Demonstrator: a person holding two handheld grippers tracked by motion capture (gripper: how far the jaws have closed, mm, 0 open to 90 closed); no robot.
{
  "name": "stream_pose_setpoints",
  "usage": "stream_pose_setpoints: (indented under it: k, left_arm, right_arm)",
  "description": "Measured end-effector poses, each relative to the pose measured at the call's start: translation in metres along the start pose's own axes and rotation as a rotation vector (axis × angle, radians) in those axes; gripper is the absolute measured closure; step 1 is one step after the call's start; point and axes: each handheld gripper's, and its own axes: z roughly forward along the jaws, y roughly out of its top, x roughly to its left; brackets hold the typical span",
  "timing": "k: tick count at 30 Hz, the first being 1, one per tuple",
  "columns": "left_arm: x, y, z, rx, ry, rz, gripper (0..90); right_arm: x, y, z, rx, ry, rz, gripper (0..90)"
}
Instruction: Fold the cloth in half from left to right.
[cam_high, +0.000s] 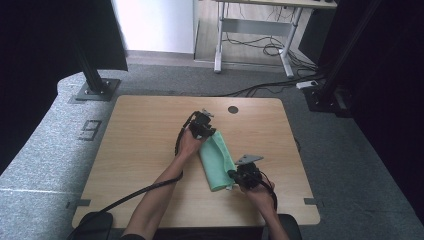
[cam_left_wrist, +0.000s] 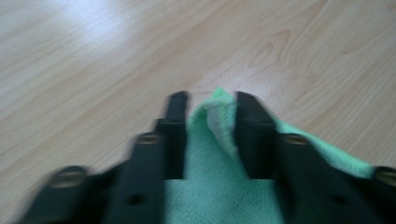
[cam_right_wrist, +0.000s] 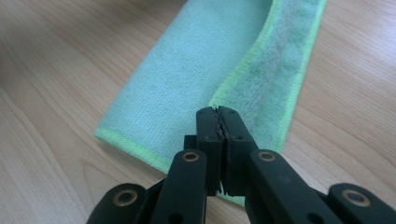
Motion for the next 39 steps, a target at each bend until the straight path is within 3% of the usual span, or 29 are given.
stream_pose_setpoints:
  k: [4,9,17,23,27,35,37,39]
  left_arm:
    - [0.000,0.002,-0.006,-0.053,-0.004,-0.029,40.4]
    - [-0.004,0.005,-0.014,-0.098,0.001,-0.026,28.7]
    - [-0.009,-0.009,-0.024,-0.063,-0.005,0.024,25.5]
    - [-0.011,-0.033,-0.031,-0.027,0.005,0.053,24.7]
    - [-0.006,-0.049,-0.032,0.014,0.045,0.071,24.7]
    - [0.011,-0.070,-0.026,0.058,0.098,0.025,24.8]
    - [0.015,-0.072,-0.027,0.049,0.097,-0.004,24.3]
    - [0.017,-0.072,-0.028,0.037,0.123,-0.013,24.4]
  right_arm:
    - [-0.003,-0.001,-0.002,-0.011,-0.037,0.002,79.0]
    - [-0.008,-0.002,-0.009,-0.034,-0.079,0.017,73.0]
    - [-0.025,-0.007,-0.009,-0.028,-0.128,0.052,67.8]
    - [-0.034,-0.014,0.001,0.018,-0.115,0.069,64.1]
    - [-0.034,-0.016,0.008,0.046,-0.101,0.063,62.2]
    - [-0.025,-0.014,0.014,0.054,-0.074,0.041,61.1]
    - [-0.022,-0.013,0.015,0.054,-0.060,0.031,60.5]
    - [-0.019,-0.013,0.017,0.054,-0.048,0.022,60.0]
